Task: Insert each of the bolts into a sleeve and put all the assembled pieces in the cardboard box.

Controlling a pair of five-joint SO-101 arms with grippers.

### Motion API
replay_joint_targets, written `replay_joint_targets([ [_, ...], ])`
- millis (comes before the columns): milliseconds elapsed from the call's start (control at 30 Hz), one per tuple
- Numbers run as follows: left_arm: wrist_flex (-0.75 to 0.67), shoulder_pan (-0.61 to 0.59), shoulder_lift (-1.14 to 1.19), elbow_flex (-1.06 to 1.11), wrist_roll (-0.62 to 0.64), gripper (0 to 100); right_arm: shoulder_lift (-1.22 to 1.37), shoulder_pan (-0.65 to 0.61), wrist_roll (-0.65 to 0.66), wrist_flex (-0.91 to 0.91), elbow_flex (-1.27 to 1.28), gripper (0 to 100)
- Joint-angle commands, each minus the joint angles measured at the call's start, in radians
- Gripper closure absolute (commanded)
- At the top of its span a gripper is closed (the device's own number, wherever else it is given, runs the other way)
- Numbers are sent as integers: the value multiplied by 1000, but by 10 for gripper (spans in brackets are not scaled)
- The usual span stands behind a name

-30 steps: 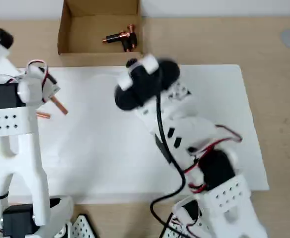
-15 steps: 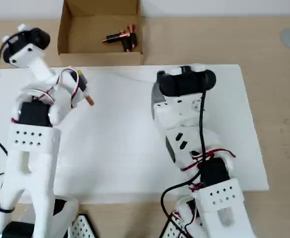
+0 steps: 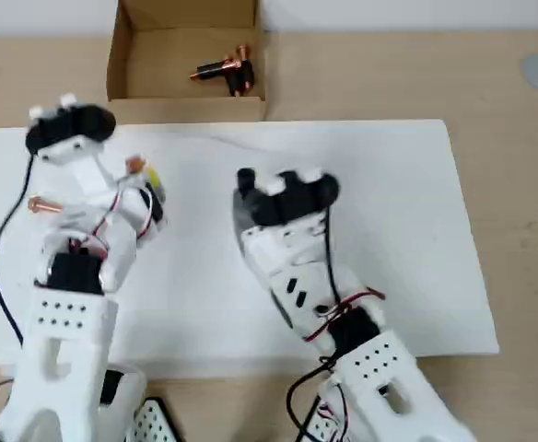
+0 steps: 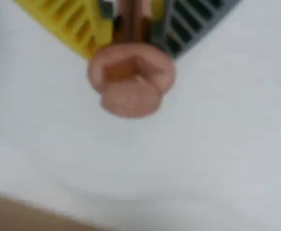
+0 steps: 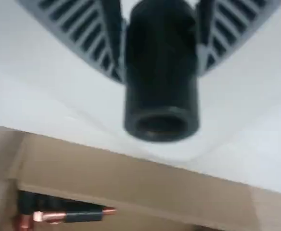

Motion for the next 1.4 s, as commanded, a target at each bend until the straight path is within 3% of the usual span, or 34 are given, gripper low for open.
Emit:
replay_joint_targets([
  [0, -28, 6, -120, 55, -20, 993, -16, -44, 43, -107, 44, 988],
  [267, -26, 8, -344, 172, -23, 992, -15, -131, 229, -425, 217, 988],
  [400, -26, 5, -483, 245, -97, 992, -10, -179, 353, -454, 229, 988],
  [667, -26, 5, -901, 431, -149, 992, -7, -285, 368, -454, 229, 988],
  [800, -28, -15, -900, 413, -138, 992, 28, -295, 368, -454, 228, 988],
  [1100, -12, -43, -914, 238, 77, 992, 36, -291, 364, -454, 228, 988],
  [1233, 75, -35, -914, 141, 216, 992, 36, -291, 362, -454, 228, 988],
  [1367, 143, 6, -914, 97, 241, 992, 36, -291, 362, -454, 228, 988],
])
